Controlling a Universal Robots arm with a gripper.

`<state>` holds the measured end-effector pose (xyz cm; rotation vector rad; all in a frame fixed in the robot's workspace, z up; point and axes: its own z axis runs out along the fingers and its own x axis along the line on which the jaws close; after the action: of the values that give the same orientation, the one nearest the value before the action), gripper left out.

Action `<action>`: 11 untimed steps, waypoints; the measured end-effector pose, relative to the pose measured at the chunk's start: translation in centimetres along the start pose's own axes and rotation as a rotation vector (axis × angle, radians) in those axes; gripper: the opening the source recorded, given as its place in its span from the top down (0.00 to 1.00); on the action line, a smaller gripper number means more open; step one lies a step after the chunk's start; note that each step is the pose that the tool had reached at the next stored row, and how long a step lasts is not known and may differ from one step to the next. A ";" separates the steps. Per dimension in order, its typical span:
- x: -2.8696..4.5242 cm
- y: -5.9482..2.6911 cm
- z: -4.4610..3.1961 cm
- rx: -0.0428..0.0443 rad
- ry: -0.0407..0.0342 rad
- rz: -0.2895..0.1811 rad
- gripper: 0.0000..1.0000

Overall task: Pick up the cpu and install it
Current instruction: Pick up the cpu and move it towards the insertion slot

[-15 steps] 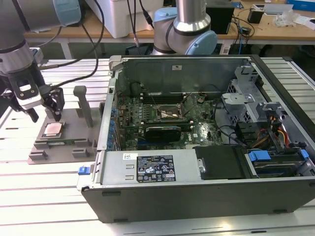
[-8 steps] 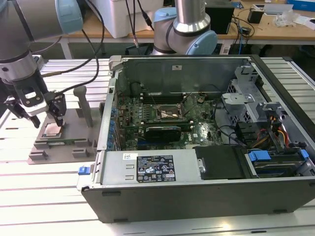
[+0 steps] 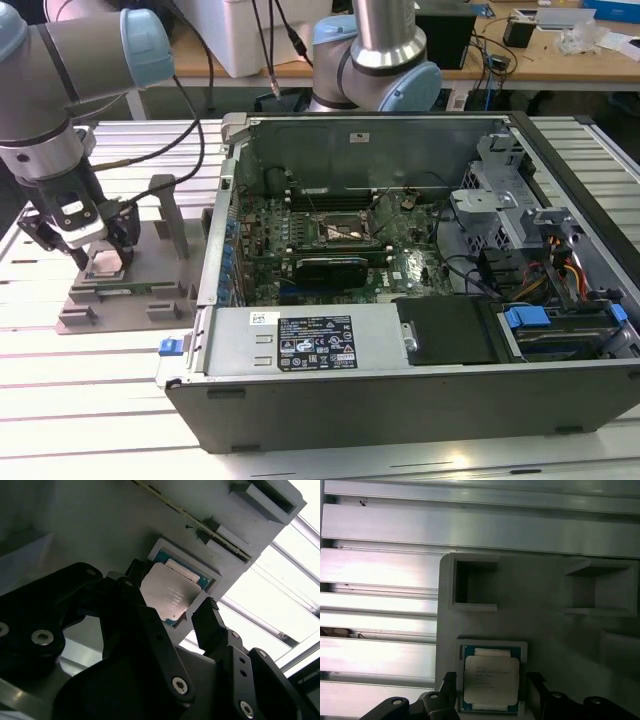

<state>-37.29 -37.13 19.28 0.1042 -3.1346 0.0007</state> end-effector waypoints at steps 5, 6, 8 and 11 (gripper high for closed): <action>0.00 0.00 0.31 -0.0002 0.0001 -0.002 0.34; 0.00 0.00 0.36 -0.0003 -0.0001 -0.002 0.34; 0.00 0.00 0.39 -0.0003 0.0001 -0.002 0.34; 0.00 0.00 0.40 -0.0004 0.0000 -0.002 0.34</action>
<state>-37.29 -37.13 18.88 0.1072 -3.1345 0.0001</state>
